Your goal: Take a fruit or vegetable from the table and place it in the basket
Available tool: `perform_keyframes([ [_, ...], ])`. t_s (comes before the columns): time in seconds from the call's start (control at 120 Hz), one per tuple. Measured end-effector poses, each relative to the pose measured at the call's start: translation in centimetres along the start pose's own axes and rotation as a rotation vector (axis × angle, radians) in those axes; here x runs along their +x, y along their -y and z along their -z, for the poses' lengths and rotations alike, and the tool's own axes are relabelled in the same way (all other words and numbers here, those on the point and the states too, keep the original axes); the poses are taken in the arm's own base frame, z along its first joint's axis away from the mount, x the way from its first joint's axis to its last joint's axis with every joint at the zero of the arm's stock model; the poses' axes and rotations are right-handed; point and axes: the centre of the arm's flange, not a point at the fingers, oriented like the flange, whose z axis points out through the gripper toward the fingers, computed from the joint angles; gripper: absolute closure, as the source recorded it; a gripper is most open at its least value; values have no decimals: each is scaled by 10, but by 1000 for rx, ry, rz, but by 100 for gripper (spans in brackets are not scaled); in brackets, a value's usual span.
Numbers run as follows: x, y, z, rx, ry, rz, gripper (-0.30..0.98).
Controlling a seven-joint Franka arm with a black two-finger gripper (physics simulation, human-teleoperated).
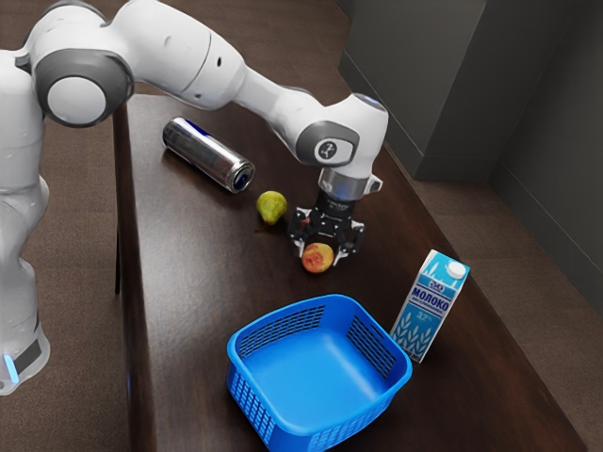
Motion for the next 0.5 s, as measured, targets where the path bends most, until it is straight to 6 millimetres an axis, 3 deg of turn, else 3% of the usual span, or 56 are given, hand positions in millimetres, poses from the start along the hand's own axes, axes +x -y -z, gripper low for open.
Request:
perform_keyframes([
  [0.125, 0, 0, 1, -1, 0, 2, 36],
  [0.267, -3, 0, 0, 3, -1, 14, 40],
  [0.35, -5, 0, 3, 1, -2, 26, 49],
  [0.5, -22, 7, 41, -59, -7, 19, 53],
])
